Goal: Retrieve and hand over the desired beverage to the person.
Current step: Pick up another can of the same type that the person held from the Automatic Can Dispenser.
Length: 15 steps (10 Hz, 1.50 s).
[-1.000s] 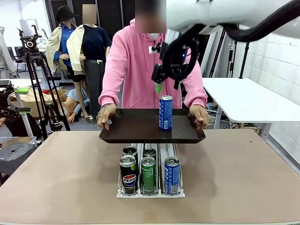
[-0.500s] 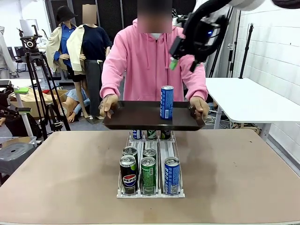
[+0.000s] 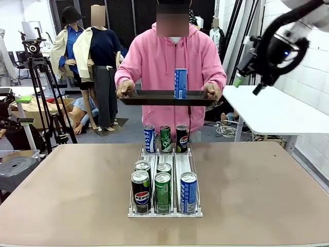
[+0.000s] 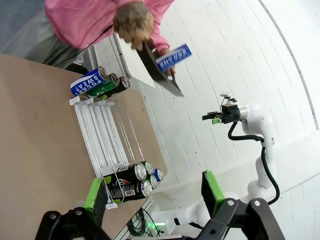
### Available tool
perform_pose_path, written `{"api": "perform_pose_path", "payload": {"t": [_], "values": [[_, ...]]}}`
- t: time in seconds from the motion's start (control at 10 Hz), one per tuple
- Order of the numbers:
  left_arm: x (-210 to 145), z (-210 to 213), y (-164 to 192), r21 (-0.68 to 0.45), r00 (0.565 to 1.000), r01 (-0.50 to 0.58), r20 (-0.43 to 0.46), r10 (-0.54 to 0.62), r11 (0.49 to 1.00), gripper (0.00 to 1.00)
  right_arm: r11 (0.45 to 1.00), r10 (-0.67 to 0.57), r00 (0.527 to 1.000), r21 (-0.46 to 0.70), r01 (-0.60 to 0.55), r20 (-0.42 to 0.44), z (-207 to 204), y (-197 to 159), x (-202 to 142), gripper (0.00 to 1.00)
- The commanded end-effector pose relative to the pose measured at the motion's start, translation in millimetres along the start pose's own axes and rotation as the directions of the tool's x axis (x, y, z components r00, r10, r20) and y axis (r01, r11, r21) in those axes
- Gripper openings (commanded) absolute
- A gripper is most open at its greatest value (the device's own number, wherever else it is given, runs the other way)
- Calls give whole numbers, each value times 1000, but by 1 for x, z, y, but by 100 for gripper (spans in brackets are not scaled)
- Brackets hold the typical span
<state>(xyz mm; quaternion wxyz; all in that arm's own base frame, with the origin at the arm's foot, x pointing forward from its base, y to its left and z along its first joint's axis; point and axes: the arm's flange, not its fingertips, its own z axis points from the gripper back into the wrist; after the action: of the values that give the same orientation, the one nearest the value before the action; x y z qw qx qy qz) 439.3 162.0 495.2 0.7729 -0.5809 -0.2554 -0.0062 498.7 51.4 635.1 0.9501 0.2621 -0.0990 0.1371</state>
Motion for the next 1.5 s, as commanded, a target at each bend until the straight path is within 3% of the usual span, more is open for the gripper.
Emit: {"api": "perform_pose_path", "payload": {"t": [0.0, 0.2, 0.4, 0.8, 1.0, 1.4], "values": [[-2, 1, -1, -9, 1000, 3, -3, -3, 1000, 100, 981, -44, 997, 192, 30, 69, -7, -24, -37, 100], [-2, 1, -1, -9, 1000, 3, -3, -3, 1000, 100, 928, -149, 977, 363, 86, 151, -15, -68, -73, 100], [-2, 1, -1, -9, 1000, 3, -3, -3, 1000, 100, 861, -209, 952, 503, 70, 224, -23, -102, -105, 100], [-2, 1, -1, -9, 1000, 3, -3, -3, 1000, 100, 719, -302, 918, 694, 42, 257, -38, -127, -142, 100], [-2, 1, -1, -9, 1000, 3, -3, -3, 1000, 100, 756, -305, 920, 651, 76, 248, -34, -130, -137, 100], [-2, 1, -1, -9, 1000, 3, -3, -3, 1000, 100, 756, -305, 920, 651, 76, 248, -34, -130, -137, 100]]}}
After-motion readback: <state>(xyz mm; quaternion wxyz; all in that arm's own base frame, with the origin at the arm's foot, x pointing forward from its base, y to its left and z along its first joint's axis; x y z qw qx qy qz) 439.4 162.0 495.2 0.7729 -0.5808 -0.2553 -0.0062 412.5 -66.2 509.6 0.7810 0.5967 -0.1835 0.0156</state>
